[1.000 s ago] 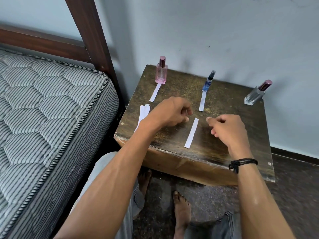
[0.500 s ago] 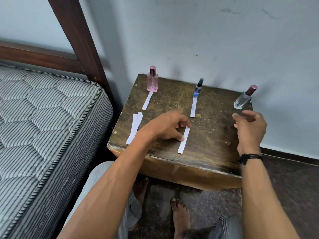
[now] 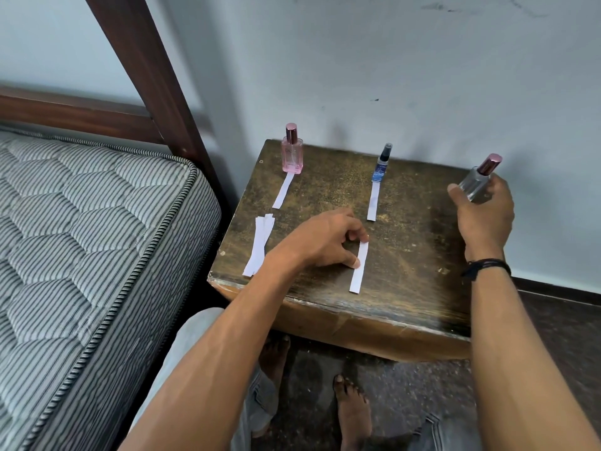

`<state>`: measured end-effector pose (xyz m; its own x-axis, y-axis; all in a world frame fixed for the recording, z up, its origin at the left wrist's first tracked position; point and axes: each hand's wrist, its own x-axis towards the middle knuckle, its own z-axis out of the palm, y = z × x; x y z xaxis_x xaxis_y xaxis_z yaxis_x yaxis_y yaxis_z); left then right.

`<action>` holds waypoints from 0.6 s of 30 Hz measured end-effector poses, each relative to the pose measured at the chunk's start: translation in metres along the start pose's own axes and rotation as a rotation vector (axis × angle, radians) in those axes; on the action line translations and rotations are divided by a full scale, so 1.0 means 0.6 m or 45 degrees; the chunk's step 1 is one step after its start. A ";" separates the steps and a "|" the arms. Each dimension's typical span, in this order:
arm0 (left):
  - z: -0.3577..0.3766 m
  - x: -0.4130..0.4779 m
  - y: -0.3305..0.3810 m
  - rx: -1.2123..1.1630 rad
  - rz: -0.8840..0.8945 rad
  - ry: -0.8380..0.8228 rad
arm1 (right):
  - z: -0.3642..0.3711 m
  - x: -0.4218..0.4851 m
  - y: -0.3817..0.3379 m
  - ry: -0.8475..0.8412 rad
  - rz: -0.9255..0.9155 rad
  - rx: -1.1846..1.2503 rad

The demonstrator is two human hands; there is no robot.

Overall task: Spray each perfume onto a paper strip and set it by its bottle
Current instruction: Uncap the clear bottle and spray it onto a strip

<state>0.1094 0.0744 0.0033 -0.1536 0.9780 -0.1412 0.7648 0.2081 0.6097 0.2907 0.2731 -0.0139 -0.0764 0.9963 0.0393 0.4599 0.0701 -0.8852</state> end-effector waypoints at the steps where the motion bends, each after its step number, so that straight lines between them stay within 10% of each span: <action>1: 0.001 0.000 0.000 -0.002 0.003 0.002 | -0.001 0.001 0.000 -0.007 0.004 -0.011; 18: 0.004 0.010 -0.001 -0.058 -0.002 0.001 | -0.003 -0.006 -0.003 -0.015 -0.062 -0.033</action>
<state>0.1096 0.0803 0.0005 -0.1555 0.9776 -0.1417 0.7352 0.2104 0.6444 0.2915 0.2697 -0.0114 -0.1093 0.9911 0.0761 0.4785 0.1196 -0.8699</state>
